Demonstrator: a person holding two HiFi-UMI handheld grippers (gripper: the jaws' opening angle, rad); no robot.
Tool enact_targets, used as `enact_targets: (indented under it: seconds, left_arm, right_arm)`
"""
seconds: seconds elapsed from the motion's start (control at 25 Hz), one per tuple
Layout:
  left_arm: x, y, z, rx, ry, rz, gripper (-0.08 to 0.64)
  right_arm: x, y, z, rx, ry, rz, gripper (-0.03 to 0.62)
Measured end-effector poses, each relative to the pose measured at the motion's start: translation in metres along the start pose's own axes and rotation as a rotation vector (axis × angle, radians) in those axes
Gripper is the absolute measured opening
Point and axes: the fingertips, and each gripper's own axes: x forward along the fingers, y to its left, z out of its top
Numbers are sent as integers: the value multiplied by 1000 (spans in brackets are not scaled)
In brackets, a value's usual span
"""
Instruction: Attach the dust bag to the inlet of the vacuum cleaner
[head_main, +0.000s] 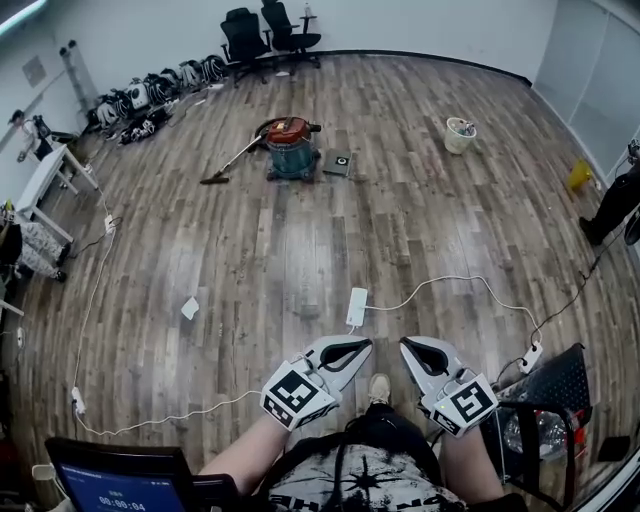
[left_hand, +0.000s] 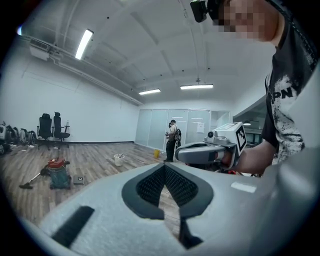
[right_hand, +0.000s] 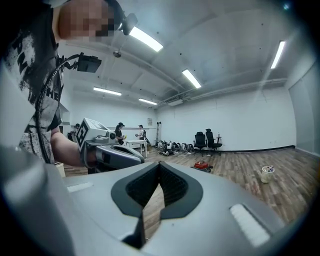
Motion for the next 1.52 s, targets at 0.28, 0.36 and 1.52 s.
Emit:
enact_targets:
  seconds: [0.28,0.36,1.52]
  left_arm:
    - [68,41,31,-1,-2,46,2]
    - [83,51,36,-2,-6,66,2]
    - [159,228,39,-71,43,126,2]
  right_arm:
    - [14,-81,16,-13,5,56,3]
    - [17,-101,19,-17,1,73,3]
    - [158,-238,25,-10,33,158,3]
